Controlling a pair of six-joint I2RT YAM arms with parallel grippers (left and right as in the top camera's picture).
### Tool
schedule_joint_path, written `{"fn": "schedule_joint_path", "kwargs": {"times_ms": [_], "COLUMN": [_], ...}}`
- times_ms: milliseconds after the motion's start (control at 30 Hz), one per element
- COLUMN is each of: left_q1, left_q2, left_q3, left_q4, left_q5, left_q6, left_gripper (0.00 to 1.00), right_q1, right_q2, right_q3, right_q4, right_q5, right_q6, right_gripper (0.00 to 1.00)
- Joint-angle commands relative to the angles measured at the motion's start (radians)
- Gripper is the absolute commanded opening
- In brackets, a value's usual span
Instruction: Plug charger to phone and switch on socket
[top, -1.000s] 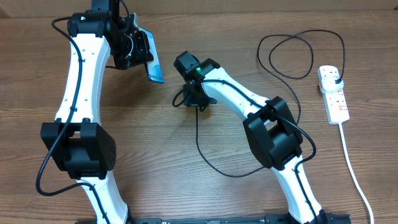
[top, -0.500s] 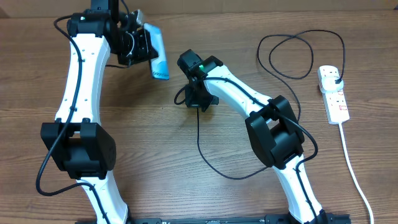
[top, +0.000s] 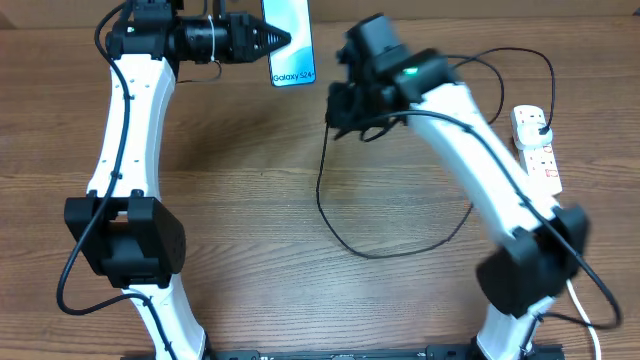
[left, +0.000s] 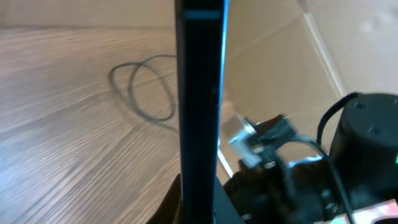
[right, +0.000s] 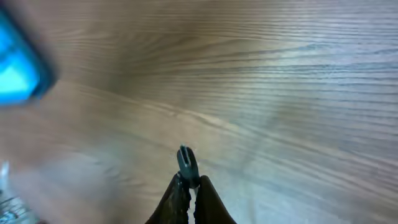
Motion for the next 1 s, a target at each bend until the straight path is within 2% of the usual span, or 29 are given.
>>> {"fn": "schedule_joint_path", "kwargs": {"times_ms": [0,333,433,633,767,833,967], "left_q1": [0.014,0.014,0.012,0.006,0.006,0.006,0.006], "left_q2": [-0.009,-0.009,-0.009,-0.009,-0.009,-0.009,-0.009], "left_q3": [0.016,0.016,0.016,0.016,0.016,0.016,0.016], "left_q4": [0.075,0.085,0.068,-0.066,-0.087,-0.108,-0.216], "left_q5": [0.201,0.225,0.225,0.225,0.212,0.146,-0.089], "left_q6": [-0.083,-0.073,-0.033,0.123,0.143,0.127,0.12], "left_gripper": [0.04,0.04,0.04,0.04,0.04,0.04,0.04], "right_q1": [0.003,0.055,0.077,0.093,0.093,0.093,0.116], "right_q2": [-0.057,-0.112,-0.121,-0.147,-0.148,-0.148,-0.148], "right_q3": [0.009,0.009,0.009,0.009,0.009,0.008,-0.046], "right_q4": [-0.013,-0.01,-0.002,0.027,0.009,-0.031,-0.12], "right_q5": [-0.069,-0.102,-0.128,-0.131,-0.085,-0.038,0.052], "right_q6": [-0.052,-0.053,-0.079,-0.079,-0.076,-0.074,-0.075], "right_gripper": [0.04,0.04,0.04,0.04,0.04,0.04,0.04]}}
